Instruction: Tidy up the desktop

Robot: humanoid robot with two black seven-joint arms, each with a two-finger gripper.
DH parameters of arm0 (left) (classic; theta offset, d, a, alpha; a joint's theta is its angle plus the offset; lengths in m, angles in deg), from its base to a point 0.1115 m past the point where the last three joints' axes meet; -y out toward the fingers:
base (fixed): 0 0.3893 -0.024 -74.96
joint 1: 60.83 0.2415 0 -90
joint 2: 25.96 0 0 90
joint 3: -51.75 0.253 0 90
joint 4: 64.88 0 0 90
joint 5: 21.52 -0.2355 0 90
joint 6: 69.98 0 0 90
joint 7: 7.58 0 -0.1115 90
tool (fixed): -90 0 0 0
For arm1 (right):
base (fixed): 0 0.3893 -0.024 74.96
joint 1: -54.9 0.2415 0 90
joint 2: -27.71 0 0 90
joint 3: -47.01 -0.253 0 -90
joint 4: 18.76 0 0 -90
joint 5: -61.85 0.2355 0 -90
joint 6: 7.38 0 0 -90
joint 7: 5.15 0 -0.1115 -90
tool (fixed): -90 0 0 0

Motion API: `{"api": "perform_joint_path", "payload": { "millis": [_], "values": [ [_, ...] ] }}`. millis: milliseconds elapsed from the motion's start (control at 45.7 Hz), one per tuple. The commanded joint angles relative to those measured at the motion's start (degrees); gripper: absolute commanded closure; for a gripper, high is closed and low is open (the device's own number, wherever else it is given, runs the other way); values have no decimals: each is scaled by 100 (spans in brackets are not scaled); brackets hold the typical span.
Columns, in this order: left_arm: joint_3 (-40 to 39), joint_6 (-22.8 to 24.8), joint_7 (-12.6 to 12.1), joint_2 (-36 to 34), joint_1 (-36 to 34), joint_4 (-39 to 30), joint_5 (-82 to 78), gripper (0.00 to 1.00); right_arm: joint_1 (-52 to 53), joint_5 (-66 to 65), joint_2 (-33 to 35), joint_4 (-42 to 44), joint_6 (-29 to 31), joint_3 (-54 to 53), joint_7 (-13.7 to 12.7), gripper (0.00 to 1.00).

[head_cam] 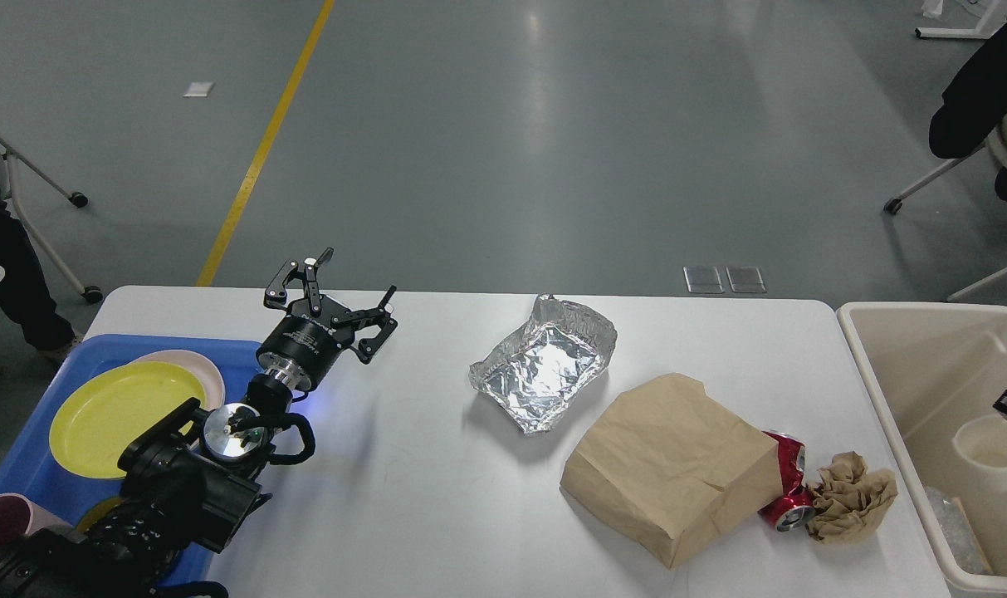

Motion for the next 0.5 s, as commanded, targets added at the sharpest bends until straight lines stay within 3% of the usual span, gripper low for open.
{"api": "perform_joint_path", "payload": {
  "millis": [0,88,197,307,394,482],
  "values": [
    [0,0,0,0,0,0,7,3,12,0,-8,11,1,0,-1,34],
    [0,0,0,0,0,0,7,3,21,0,-8,-6,10,0,-1,33],
    [0,0,0,0,0,0,-2,3,64,9,-8,-67,45,0,-1,16],
    [0,0,0,0,0,0,-1,3,196,53,-8,-129,150,27,-1,15],
    [0,0,0,0,0,0,7,3,354,44,62,-270,212,71,-1,1],
    [0,0,0,0,0,0,-1,3,617,53,115,-489,369,193,-9,0]
  ]
}}
